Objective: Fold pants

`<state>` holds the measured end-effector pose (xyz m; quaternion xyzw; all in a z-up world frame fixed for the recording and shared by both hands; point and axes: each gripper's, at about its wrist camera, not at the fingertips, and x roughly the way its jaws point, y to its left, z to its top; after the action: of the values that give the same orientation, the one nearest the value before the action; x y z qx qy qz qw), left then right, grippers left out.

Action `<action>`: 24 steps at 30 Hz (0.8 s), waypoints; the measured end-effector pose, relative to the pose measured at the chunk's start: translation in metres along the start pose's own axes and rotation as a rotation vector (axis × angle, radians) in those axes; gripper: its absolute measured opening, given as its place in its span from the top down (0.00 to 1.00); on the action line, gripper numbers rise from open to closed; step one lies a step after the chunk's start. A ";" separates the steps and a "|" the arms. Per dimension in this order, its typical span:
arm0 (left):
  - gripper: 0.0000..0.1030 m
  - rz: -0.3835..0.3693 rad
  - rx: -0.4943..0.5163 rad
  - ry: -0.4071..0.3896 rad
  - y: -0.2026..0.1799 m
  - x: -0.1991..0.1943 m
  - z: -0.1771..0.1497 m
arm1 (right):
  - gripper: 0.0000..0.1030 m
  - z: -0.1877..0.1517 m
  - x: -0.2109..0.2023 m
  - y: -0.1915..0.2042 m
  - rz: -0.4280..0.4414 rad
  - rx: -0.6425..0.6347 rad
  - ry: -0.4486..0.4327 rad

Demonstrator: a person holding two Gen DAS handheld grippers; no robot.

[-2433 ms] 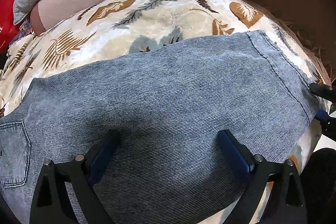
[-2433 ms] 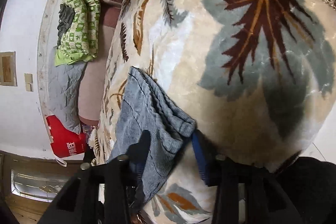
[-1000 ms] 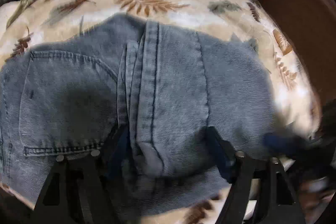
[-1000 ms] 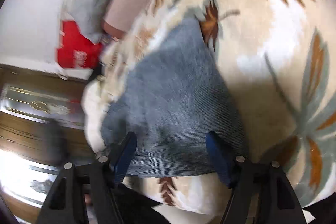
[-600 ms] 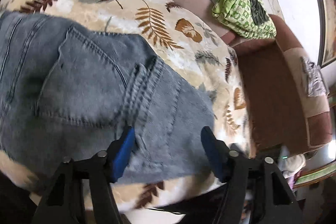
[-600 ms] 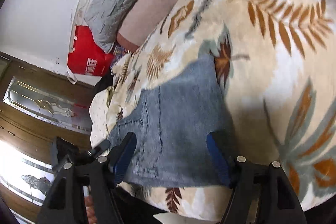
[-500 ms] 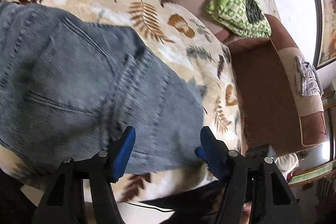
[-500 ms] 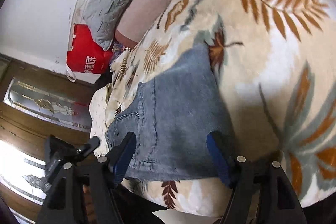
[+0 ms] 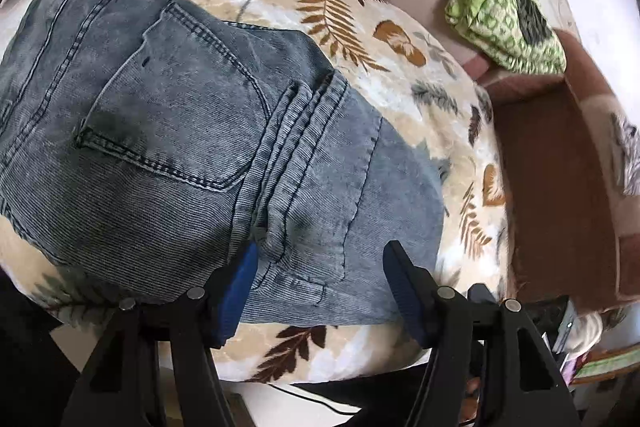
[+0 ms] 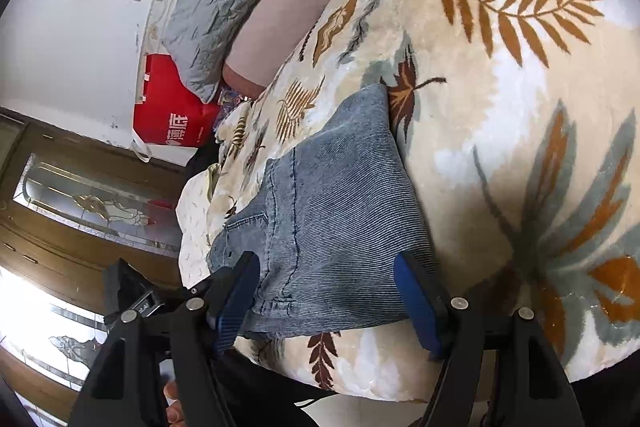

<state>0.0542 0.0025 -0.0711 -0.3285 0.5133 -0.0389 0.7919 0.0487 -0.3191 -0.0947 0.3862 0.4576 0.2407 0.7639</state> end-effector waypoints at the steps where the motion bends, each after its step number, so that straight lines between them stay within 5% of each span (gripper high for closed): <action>1: 0.36 0.009 -0.002 0.000 0.001 0.000 0.000 | 0.29 0.000 -0.001 0.001 0.000 -0.003 -0.003; 8: 0.38 0.084 0.039 0.015 -0.007 0.016 0.001 | 0.29 0.000 0.010 -0.010 -0.040 -0.007 0.012; 9: 0.57 0.084 0.052 0.008 -0.008 0.016 0.002 | 0.29 0.000 0.014 -0.013 -0.044 -0.005 0.022; 10: 0.92 0.096 0.063 0.006 -0.009 0.016 0.003 | 0.29 0.000 0.015 -0.015 -0.041 0.000 0.025; 11: 0.98 0.100 0.066 0.006 -0.010 0.016 0.003 | 0.29 0.000 0.015 -0.017 -0.036 0.005 0.021; 21: 1.00 0.074 0.092 -0.168 -0.019 -0.044 -0.020 | 0.29 0.001 0.014 -0.022 -0.013 0.017 0.022; 24: 1.00 0.108 0.045 -0.108 0.004 -0.023 -0.027 | 0.29 0.001 0.013 -0.022 -0.016 0.015 0.024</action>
<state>0.0190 0.0019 -0.0620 -0.2842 0.4856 0.0101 0.8266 0.0563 -0.3228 -0.1189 0.3852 0.4716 0.2360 0.7572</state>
